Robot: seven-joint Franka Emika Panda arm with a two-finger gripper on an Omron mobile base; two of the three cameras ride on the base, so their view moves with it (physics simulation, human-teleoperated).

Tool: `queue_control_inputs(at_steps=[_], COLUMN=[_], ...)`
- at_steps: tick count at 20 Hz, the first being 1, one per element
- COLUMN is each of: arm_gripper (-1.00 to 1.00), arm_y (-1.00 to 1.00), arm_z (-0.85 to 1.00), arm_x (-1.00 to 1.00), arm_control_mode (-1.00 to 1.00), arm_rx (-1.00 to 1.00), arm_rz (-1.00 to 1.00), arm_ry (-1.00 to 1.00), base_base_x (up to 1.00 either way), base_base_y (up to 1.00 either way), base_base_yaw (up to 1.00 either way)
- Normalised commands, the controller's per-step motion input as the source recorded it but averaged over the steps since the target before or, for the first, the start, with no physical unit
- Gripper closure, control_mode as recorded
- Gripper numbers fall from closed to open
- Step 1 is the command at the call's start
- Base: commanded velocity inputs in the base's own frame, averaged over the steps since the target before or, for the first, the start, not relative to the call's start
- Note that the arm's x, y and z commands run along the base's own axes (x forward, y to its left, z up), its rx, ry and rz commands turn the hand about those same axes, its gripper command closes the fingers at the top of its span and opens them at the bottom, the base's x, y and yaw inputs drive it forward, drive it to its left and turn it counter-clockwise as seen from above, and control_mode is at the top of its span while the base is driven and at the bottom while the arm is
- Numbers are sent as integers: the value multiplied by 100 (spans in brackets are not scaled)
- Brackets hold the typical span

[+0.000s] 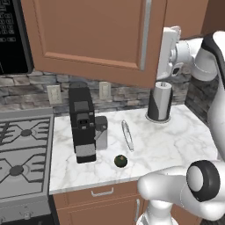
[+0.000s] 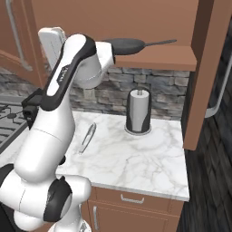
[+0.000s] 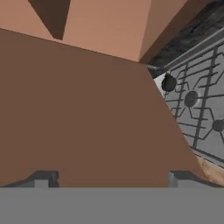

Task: Pick the pan from the cabinet and place it on the stove. Then turn on the stove burner for the pan.

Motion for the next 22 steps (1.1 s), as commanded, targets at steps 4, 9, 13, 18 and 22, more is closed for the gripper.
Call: queue_control_inputs(at_steps=[4,9,13,18,22], arm_gripper=[-100,-100,-100,-100,-100], arm_y=[76,90,92,91,89], arm_z=[-2,-6,-7,-4,0], arm_x=[-41,-24,-19,-23,-26], arm_control_mode=[-100,-100,-100,-100,-100], arm_rx=[0,0,0,0,0], arm_rz=[14,11,8,7,4], arm_ry=[0,0,0,0,-2], base_base_x=[0,0,0,0,0], base_base_y=[0,0,0,0,0], base_base_yaw=[0,0,0,0,0])
